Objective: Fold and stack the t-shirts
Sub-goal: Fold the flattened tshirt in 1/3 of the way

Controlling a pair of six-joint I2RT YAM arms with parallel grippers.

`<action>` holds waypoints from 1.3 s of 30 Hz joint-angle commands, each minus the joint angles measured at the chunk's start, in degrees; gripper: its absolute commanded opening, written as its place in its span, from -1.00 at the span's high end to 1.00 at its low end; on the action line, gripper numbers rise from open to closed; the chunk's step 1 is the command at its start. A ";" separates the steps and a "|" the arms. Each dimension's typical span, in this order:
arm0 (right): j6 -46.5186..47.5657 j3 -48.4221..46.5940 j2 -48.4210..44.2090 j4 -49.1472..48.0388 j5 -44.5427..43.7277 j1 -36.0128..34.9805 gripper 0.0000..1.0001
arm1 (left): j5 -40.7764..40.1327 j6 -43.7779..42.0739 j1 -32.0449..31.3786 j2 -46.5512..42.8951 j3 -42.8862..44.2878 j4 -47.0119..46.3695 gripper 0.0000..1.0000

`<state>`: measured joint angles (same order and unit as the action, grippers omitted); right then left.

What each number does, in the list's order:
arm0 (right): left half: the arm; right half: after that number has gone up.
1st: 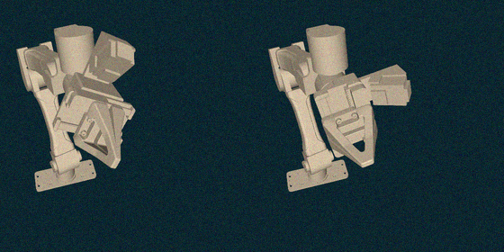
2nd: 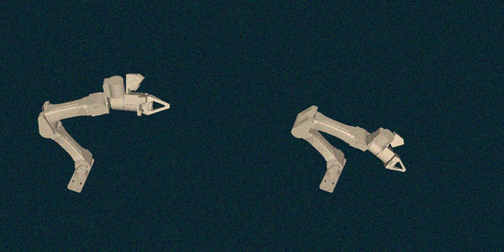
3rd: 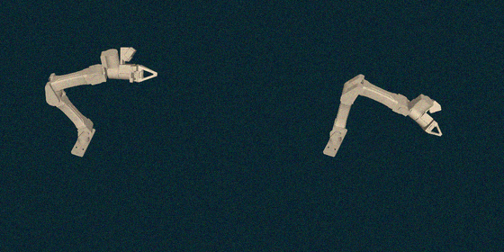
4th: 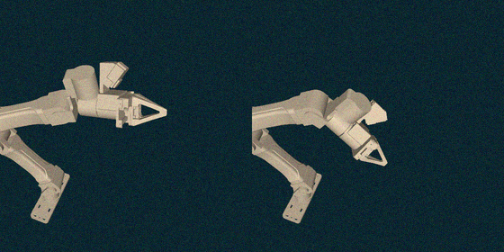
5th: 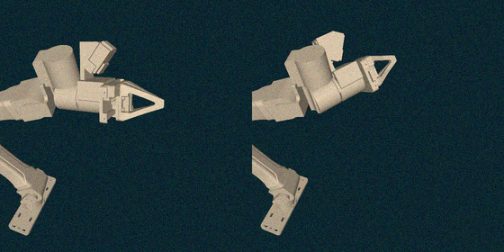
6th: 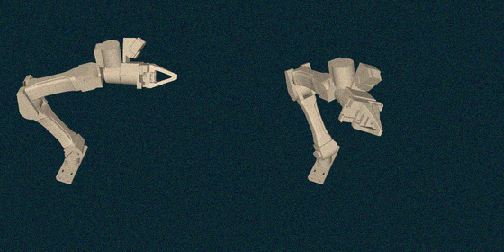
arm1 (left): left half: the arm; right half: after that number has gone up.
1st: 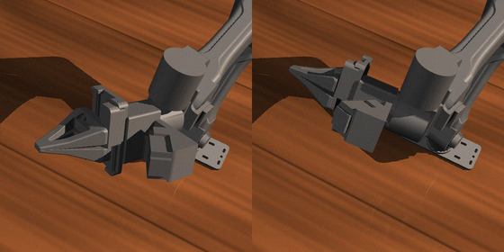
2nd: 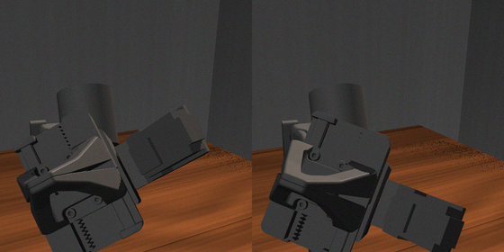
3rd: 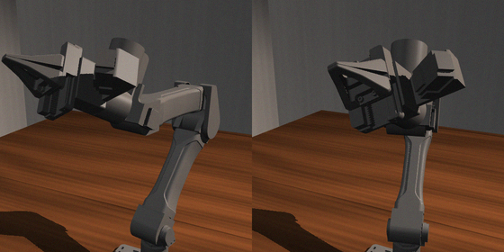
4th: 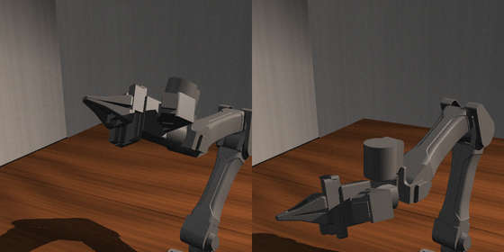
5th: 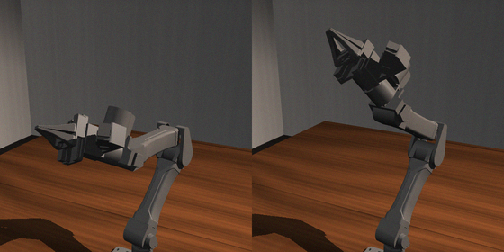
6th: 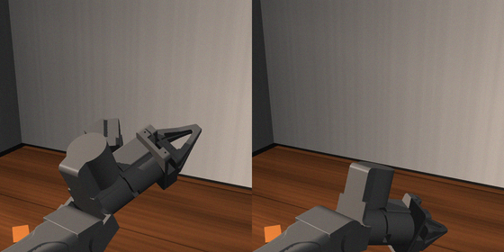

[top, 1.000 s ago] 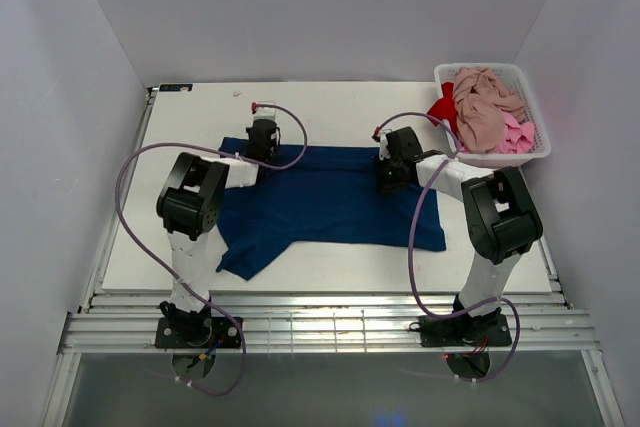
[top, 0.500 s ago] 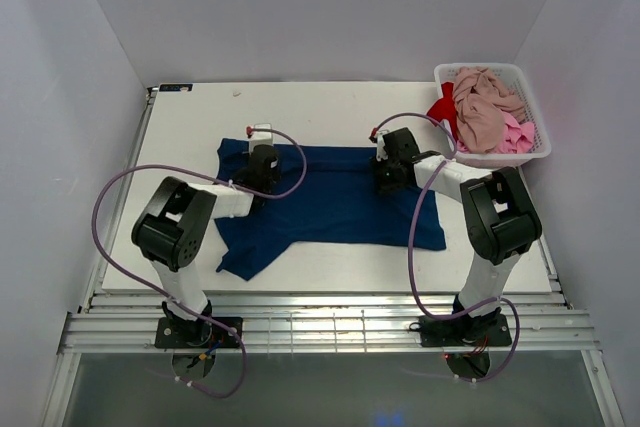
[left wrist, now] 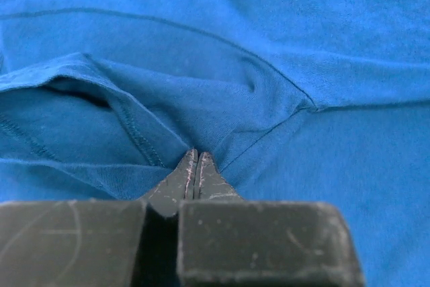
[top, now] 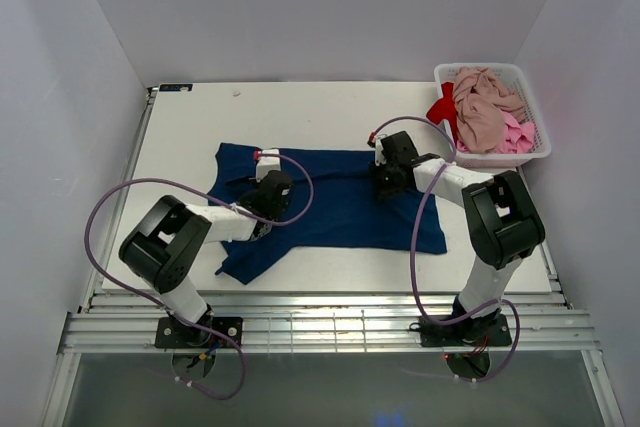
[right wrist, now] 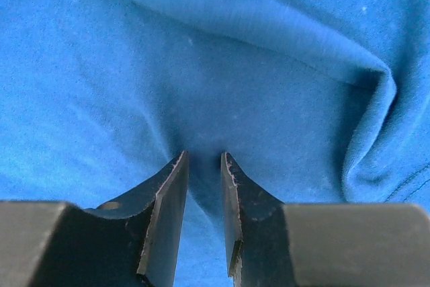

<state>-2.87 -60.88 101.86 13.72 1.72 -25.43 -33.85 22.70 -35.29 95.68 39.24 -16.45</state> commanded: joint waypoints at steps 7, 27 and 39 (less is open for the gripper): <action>-0.82 1.56 -3.42 0.87 0.66 -1.20 0.36 | -7.10 9.55 -5.14 -6.73 -1.54 12.48 1.00; -0.90 -2.65 -4.22 0.61 -6.71 -1.82 0.36 | -14.12 17.12 -14.20 -5.94 8.82 29.19 0.01; -0.55 -10.66 -2.47 0.79 -12.96 2.13 0.79 | -6.76 2.80 0.21 -6.38 9.71 12.50 1.00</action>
<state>-3.49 -68.84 99.70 15.03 -8.91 -24.97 -43.68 30.33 -36.93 92.05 49.39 2.17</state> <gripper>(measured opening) 0.107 0.027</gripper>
